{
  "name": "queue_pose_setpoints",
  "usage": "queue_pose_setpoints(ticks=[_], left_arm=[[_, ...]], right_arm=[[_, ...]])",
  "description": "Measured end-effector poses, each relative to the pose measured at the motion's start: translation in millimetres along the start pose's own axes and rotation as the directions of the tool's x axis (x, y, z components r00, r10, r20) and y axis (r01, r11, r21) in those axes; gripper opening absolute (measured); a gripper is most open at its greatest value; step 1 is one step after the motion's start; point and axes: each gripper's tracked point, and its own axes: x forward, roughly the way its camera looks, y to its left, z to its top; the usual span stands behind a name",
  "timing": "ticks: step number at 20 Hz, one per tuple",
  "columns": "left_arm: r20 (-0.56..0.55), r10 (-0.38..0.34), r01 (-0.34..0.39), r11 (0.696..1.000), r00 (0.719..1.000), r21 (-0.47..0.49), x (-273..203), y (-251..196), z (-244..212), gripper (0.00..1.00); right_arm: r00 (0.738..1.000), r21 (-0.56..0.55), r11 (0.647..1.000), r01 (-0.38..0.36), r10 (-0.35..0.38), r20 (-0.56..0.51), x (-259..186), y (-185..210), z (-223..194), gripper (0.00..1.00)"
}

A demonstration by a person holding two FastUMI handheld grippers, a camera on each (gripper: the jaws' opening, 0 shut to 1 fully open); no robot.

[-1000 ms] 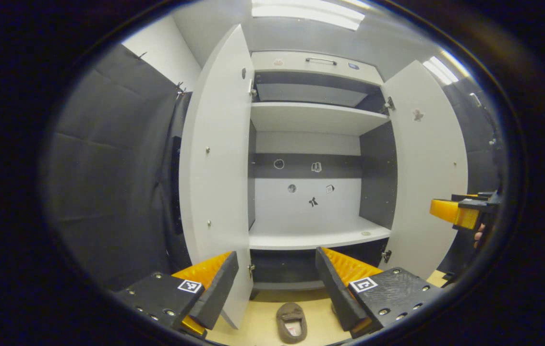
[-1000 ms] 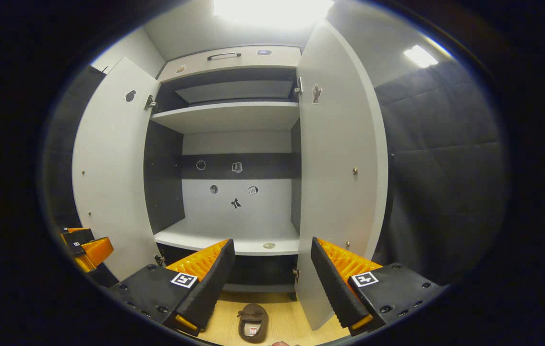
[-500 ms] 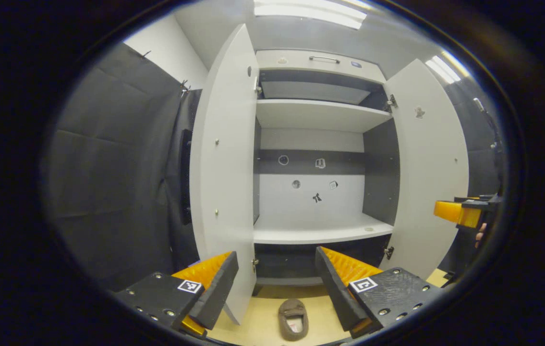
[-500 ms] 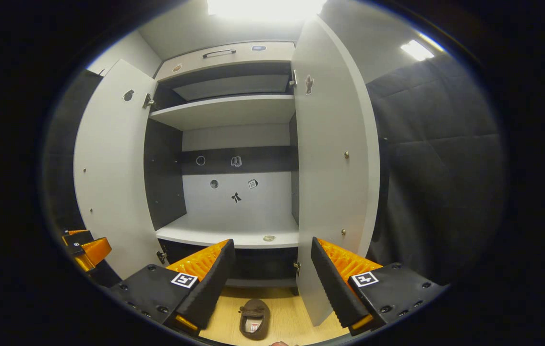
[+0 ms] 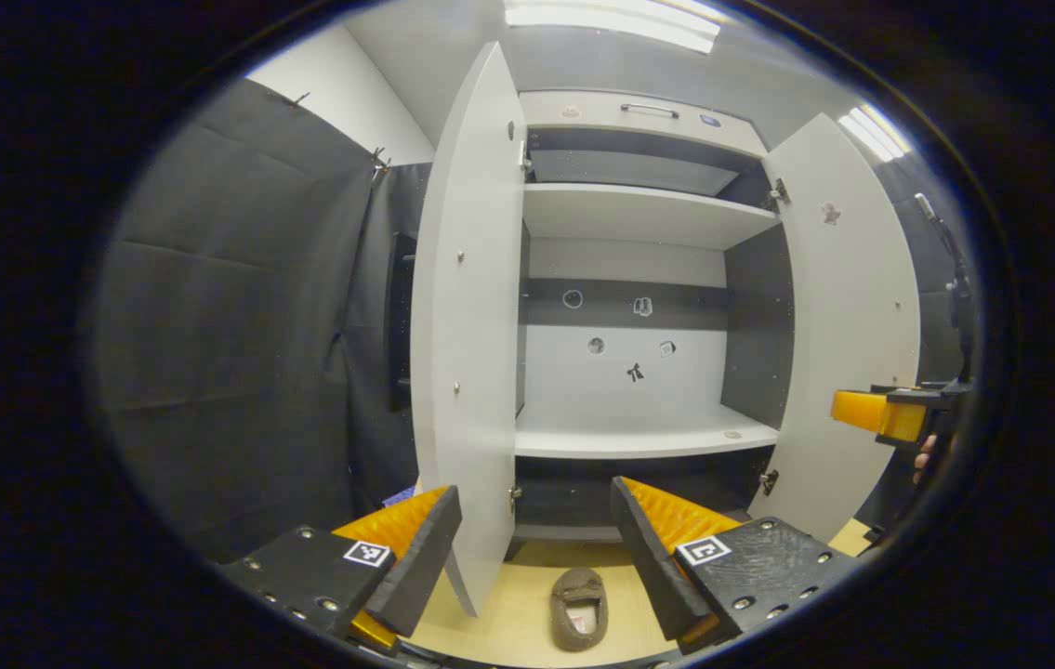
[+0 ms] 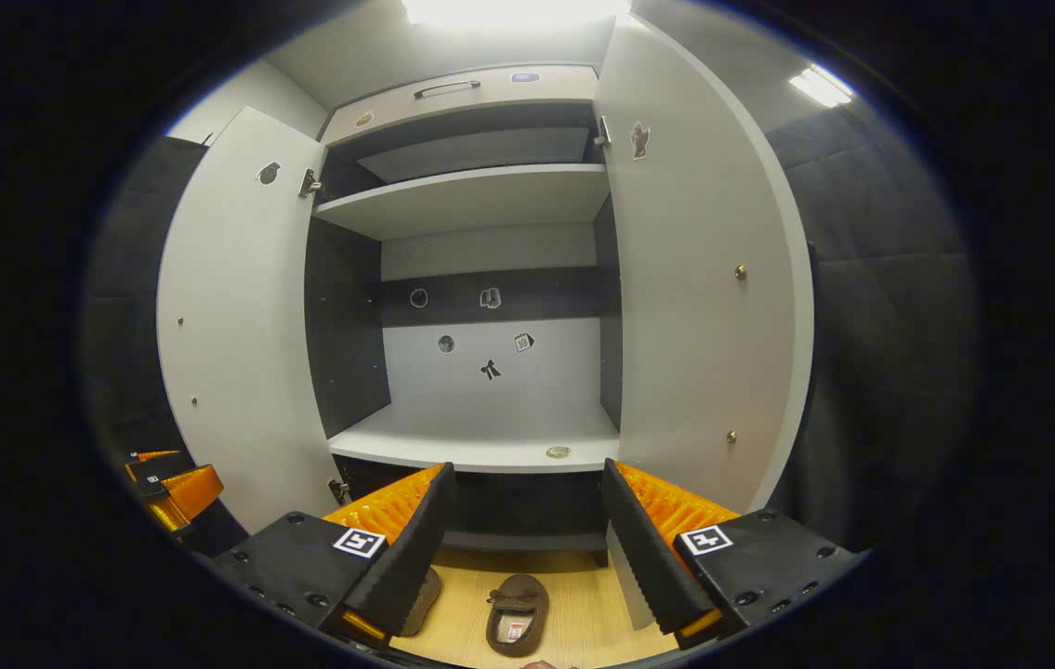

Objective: Grab one shoe with the right hand and put it into the shoe cabinet, grab the other shoe with the left hand and put it into the shoe cabinet; then close the right door with the right hand and the left door with the left hand.

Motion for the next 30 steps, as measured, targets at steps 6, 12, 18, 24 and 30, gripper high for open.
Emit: queue_pose_setpoints(ticks=[6,12,18,24,30], left_arm=[[-0.024,-0.008,0.008,1.0,1.0,0.014,-4,-4,-10,0.94],[-0.084,-0.045,0.046,0.999,0.995,0.018,-4,-17,-31,0.95],[-0.15,-0.064,0.069,0.997,0.987,0.026,-3,-29,-52,0.89],[-0.217,-0.057,0.059,0.998,0.975,0.001,-3,-32,-74,0.89],[-0.305,-0.042,0.037,0.999,0.951,-0.023,-4,-28,-111,0.95]], right_arm=[[0.983,0.076,0.992,-0.1,0.111,-0.149,21,29,-56,0.98],[0.911,0.133,0.979,-0.157,0.196,-0.364,46,59,-142,0.98],[0.818,0.177,0.96,-0.217,0.278,-0.503,56,80,-218,0.98],[0.74,0.162,0.976,-0.146,0.216,-0.637,65,69,-303,0.98],[0.693,0.131,0.986,-0.103,0.166,-0.701,84,69,-363,0.98]])
